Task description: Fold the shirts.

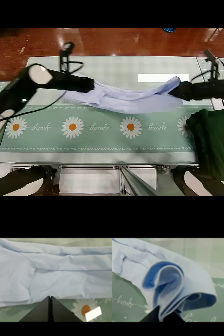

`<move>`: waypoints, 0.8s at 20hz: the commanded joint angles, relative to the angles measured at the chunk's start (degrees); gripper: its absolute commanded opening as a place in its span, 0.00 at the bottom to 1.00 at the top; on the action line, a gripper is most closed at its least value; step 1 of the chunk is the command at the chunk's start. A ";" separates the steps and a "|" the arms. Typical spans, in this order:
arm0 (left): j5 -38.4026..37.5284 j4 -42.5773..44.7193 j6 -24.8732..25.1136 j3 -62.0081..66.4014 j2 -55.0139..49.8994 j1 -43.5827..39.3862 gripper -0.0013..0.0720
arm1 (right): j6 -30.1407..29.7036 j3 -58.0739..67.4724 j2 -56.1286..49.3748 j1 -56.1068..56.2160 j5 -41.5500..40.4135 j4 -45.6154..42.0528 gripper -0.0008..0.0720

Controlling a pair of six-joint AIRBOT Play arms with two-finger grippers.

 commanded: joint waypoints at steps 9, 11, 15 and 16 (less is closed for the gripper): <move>-1.51 -12.98 -1.16 20.26 -31.28 -31.26 0.04 | 9.42 -9.07 28.72 0.00 5.81 -0.52 0.04; -3.39 -12.98 -1.16 21.88 -32.44 -33.33 0.04 | 9.42 -9.07 28.72 0.00 5.01 -0.52 0.04; -3.82 -12.92 -1.16 21.88 -30.16 -27.71 0.04 | 9.42 -9.07 28.70 0.00 4.76 -0.57 0.04; -5.38 -12.92 -1.14 21.86 -29.22 -24.13 0.04 | 9.42 -9.05 28.57 0.02 4.61 -0.31 0.04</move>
